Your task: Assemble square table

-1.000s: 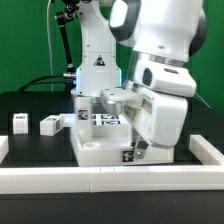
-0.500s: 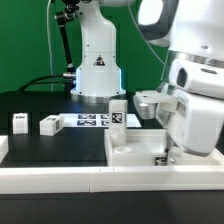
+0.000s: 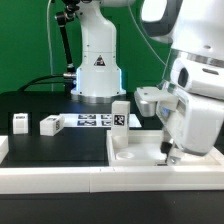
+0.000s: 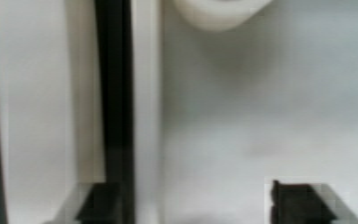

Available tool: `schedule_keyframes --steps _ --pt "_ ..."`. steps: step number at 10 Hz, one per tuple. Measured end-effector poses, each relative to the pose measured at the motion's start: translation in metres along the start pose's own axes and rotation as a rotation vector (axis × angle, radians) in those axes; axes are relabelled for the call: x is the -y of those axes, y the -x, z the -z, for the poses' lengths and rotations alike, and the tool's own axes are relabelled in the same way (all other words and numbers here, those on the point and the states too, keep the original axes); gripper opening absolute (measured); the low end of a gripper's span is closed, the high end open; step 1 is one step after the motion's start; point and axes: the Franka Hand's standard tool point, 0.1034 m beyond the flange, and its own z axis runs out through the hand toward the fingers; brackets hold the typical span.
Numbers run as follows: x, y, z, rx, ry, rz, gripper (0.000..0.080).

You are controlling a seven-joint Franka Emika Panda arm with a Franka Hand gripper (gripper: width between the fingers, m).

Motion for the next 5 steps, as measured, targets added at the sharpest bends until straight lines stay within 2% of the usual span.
schedule_keyframes --steps 1,2,3,4,5 --pt "-0.002 0.005 0.007 0.003 0.003 0.022 0.0422" --pt "-0.005 0.016 0.019 0.003 0.007 0.042 0.0584" --pt "-0.004 0.031 0.032 -0.001 0.012 0.054 0.0584" --pt "0.002 0.045 0.039 -0.004 0.008 0.058 0.0638" --pt "0.011 0.059 0.045 -0.007 -0.001 0.055 0.0646"
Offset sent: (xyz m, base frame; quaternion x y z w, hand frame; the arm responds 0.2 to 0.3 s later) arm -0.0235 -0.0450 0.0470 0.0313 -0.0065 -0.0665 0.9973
